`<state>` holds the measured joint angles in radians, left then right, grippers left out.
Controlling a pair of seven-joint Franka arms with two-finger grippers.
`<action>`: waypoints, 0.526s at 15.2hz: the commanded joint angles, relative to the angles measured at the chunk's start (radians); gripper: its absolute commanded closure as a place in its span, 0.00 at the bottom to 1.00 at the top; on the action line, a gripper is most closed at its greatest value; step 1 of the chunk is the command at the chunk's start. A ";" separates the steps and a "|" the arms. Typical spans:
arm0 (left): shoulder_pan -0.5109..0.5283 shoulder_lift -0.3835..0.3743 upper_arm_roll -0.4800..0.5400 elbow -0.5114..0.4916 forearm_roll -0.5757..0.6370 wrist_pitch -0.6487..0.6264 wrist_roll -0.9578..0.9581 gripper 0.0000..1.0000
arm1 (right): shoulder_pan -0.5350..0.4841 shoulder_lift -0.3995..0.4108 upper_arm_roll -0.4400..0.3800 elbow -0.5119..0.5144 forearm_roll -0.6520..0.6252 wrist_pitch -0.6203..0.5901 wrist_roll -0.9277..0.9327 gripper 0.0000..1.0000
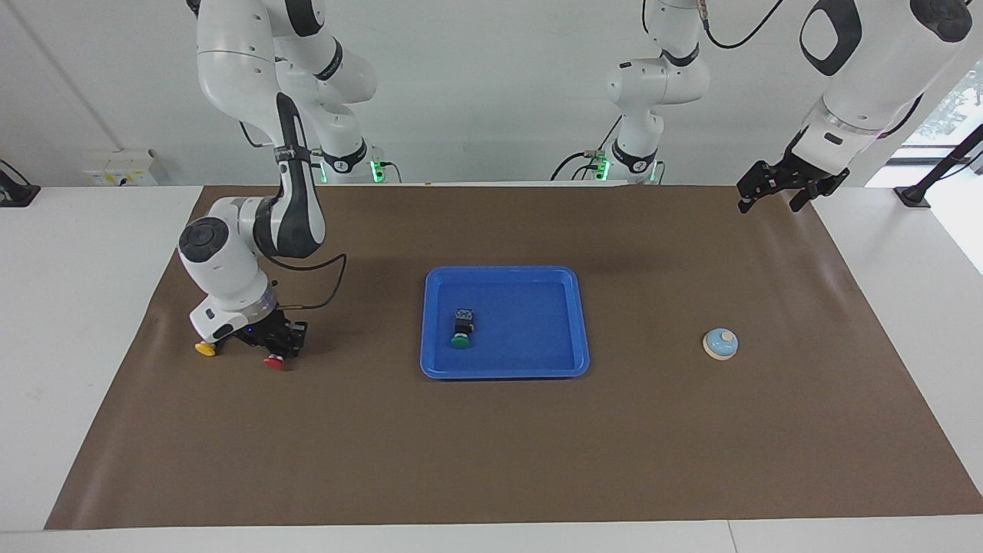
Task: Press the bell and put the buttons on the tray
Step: 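Move the right gripper back to the red-capped button and grasp it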
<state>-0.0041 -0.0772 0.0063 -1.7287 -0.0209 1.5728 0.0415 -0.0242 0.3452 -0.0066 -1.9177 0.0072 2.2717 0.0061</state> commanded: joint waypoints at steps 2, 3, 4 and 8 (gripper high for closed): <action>0.004 -0.003 0.000 0.014 -0.005 -0.014 0.000 0.00 | 0.096 -0.002 0.010 0.158 -0.001 -0.176 0.096 1.00; 0.004 -0.003 0.000 0.014 -0.005 -0.014 0.000 0.00 | 0.136 0.009 0.010 0.195 -0.001 -0.213 0.153 1.00; 0.004 -0.003 0.001 0.014 -0.005 -0.014 0.000 0.00 | 0.168 0.018 0.010 0.227 -0.001 -0.240 0.193 1.00; 0.004 -0.003 0.000 0.014 -0.005 -0.014 0.000 0.00 | 0.338 0.031 0.010 0.292 0.013 -0.297 0.369 1.00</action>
<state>-0.0041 -0.0772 0.0063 -1.7287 -0.0209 1.5728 0.0415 0.2506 0.3458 0.0047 -1.6773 0.0129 2.0010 0.2916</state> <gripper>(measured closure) 0.000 0.595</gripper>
